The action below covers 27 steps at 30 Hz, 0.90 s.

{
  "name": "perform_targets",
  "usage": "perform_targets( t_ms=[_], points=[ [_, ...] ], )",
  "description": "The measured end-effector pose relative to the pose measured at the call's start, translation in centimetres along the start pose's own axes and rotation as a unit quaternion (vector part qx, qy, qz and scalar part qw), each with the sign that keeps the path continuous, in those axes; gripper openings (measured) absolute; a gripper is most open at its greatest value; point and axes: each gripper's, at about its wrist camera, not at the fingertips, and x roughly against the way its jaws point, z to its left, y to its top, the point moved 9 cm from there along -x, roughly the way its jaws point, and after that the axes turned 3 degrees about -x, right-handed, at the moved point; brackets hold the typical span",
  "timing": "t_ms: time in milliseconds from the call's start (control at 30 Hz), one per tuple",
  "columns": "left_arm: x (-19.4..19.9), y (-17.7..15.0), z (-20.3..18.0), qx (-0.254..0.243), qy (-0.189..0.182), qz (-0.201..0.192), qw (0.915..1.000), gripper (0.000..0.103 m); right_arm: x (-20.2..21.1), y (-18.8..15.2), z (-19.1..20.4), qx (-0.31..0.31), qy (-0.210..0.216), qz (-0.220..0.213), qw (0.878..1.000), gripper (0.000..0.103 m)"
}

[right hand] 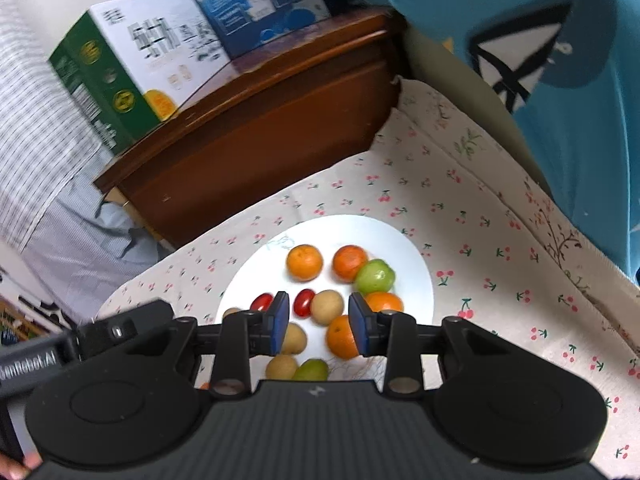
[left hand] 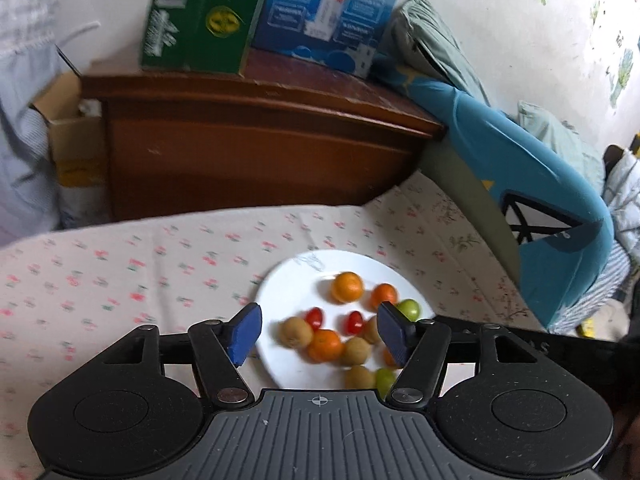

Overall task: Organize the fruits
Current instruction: 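Withdraw both tools from the plate toward the last fruits, then grasp a mandarin beside the plate with the right tool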

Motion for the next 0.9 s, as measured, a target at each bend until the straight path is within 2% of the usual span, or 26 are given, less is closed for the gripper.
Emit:
perform_targets(
  t_ms=[100,233,400,533,733,900],
  points=[
    [1.3,0.0,1.1,0.009,0.014,-0.006,0.9998,0.065,0.5,-1.5,0.9,0.003,0.013,0.012,1.000,0.034],
    [2.9,-0.2,2.4,0.014,0.030,-0.013,0.9994,0.065,0.7,-4.8,2.4,0.018,0.037,0.051,0.998,0.034],
    [3.2,-0.6,3.3,0.019,0.041,-0.006,0.9989,0.065,0.5,-8.7,3.1,0.060,0.028,0.084,0.994,0.034],
    [3.2,-0.7,3.6,0.020,0.050,-0.005,0.9986,0.065,0.7,-9.3,3.9,0.117,0.010,0.071,0.991,0.033],
    [3.2,-0.8,3.8,0.023,0.053,-0.003,0.9983,0.065,1.2,-9.0,3.5,0.139,-0.014,0.057,0.989,0.033],
    [2.9,-1.0,3.7,0.020,0.055,0.003,0.9983,0.065,0.1,-10.1,2.9,0.139,-0.019,0.084,0.987,0.034]
  ],
)
